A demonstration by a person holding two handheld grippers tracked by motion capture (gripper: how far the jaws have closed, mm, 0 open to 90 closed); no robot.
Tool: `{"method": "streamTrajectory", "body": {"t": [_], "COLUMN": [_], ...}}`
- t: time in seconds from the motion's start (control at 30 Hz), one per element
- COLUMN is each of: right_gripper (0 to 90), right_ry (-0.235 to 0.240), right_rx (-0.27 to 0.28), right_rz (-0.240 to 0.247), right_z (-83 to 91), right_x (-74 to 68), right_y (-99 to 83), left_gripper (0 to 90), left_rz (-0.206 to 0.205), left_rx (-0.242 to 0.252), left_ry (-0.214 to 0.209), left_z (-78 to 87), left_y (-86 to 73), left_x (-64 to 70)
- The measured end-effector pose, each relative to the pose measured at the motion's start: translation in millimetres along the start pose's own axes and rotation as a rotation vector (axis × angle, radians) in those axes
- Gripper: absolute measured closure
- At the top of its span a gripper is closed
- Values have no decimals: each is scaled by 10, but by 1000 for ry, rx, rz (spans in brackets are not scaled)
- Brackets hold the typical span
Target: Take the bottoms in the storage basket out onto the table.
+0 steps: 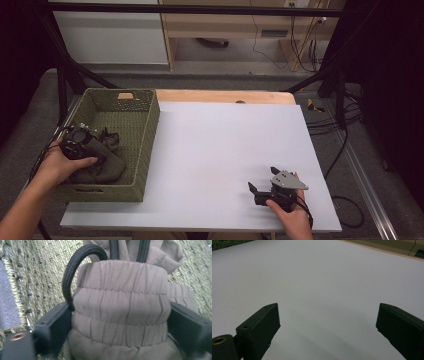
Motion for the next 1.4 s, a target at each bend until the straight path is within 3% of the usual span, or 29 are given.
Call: {"method": "streamTrajectory", "body": {"t": [0.23, 0.43, 0.57, 0.6, 0.63, 0.7, 0.9, 1.13, 1.4], "right_gripper": [57, 59, 59, 59, 59, 59, 59, 59, 59], "right_ry": [-2, -3, -4, -5, -5, -5, -13, -13, -14], "right_rx": [-1, -3, -2, -1, -1, 1, 4, 6, 9], "right_rz": [3, 3, -2, -1, -1, -2, -4, -5, -6], "right_z": [-2, -2, -3, -4, -4, 0, 6, 12, 18], "right_x": [1, 3, 10, 12, 12, 6, 25, 24, 28], "right_y": [-1, -3, -1, 1, 1, 2, 5, 9, 12], "left_gripper": [376, 497, 515, 520, 521, 521, 521, 520, 520], "left_rz": [-19, -6, 19, 25, 25, 42, 45, 72, 68], "left_rx": [-15, 2, 89, 137, 137, 187, 322, 403, 448], "left_ry": [-5, -25, -27, -27, -27, -33, -43, -73, -82], "left_z": [24, 107, 216, 284, 284, 363, 619, 772, 822], "left_y": [4, 29, 87, 133, 133, 184, 358, 494, 580], "left_x": [19, -33, -91, -117, -117, -142, -163, -117, -34]}}
Point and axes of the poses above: each handheld gripper's, and its own axes: z roughly backward along the jaws, y roughly out of its top, x roughly to its right, the point moved 7 cm from there along -z, roughly forward along the jaws
